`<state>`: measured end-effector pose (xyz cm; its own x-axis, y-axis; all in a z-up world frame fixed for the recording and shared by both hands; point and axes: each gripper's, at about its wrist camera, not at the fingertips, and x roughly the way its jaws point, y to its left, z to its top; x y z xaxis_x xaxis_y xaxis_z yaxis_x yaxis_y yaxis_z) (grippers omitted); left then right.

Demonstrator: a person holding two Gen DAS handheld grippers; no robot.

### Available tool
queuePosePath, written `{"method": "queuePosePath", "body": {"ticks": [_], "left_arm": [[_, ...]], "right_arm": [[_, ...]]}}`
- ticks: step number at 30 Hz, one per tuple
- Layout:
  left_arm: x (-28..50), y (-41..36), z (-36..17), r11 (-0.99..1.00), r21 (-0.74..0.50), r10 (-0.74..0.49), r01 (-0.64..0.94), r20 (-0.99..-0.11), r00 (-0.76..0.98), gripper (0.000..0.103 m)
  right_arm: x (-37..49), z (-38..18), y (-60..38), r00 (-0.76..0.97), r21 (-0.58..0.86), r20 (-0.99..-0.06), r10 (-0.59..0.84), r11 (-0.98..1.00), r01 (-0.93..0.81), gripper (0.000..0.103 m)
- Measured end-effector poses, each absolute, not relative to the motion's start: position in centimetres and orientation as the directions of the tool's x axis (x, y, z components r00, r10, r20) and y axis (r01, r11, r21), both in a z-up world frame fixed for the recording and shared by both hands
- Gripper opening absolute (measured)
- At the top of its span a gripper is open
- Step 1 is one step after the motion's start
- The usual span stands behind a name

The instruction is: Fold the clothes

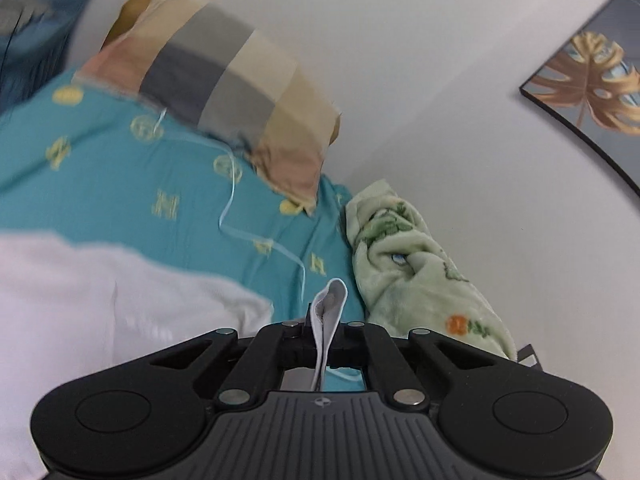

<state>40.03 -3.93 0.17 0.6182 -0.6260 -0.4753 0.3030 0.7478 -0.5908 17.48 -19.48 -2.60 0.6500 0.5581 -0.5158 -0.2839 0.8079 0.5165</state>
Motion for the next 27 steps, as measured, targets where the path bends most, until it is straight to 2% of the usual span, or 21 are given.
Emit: {"method": "queuePosePath", "body": {"ticks": [4,8,13,15,17,18,19,20,22,24,27], "left_arm": [[44.5,-0.7,-2.2,0.836,-0.499,-0.512,0.229,-0.557,0.654,0.002],[47.6,2.9,-8.5,0.906,-0.401,-0.390,0.136,-0.665,0.637,0.002],[48.0,7.6,-15.7,0.920,-0.391,-0.322,0.005,-0.751,0.577,0.003],[47.2,8.7,-16.1,0.909,-0.417,-0.339,0.004,-0.733,0.589,0.005],[46.6,9.1,-15.6,0.905,-0.426,-0.342,0.001,-0.726,0.596,0.019],[46.1,9.2,-14.9,0.908,-0.418,-0.340,0.006,-0.729,0.594,0.024],[45.3,9.3,-13.9,0.914,-0.405,-0.333,0.016,-0.726,0.602,0.037],[44.2,9.2,-12.6,0.919,-0.392,-0.326,0.030,-0.717,0.616,0.044],[41.8,9.1,-10.2,0.923,-0.379,-0.328,0.057,-0.704,0.630,0.048],[38.9,8.8,-7.9,0.929,-0.362,-0.326,0.077,-0.700,0.636,0.053],[33.2,7.4,-5.4,0.939,-0.325,-0.319,0.112,-0.699,0.640,0.058]], "right_arm": [[21.7,-4.2,-16.0,0.650,0.552,-0.501,0.571,0.789,-0.269,0.012],[24.8,-8.7,-12.8,0.606,0.536,-0.567,0.559,0.808,-0.244,0.012],[25.9,-12.9,-11.4,0.550,0.496,-0.640,0.536,0.836,-0.236,0.013],[26.0,-13.7,-12.0,0.534,0.509,-0.645,0.547,0.828,-0.233,0.013],[25.7,-13.5,-12.7,0.512,0.523,-0.652,0.560,0.820,-0.231,0.015],[25.5,-13.1,-13.2,0.498,0.530,-0.656,0.567,0.816,-0.230,0.018],[25.2,-12.8,-13.6,0.484,0.537,-0.660,0.574,0.812,-0.229,0.021],[25.0,-12.4,-14.1,0.470,0.544,-0.664,0.581,0.807,-0.228,0.027],[23.7,-11.1,-15.3,0.459,0.537,-0.672,0.581,0.809,-0.237,0.036],[21.2,-8.9,-16.7,0.484,0.510,-0.667,0.567,0.820,-0.259,0.058],[16.9,-5.8,-19.2,0.525,0.460,-0.665,0.531,0.845,-0.272,0.076]]}}
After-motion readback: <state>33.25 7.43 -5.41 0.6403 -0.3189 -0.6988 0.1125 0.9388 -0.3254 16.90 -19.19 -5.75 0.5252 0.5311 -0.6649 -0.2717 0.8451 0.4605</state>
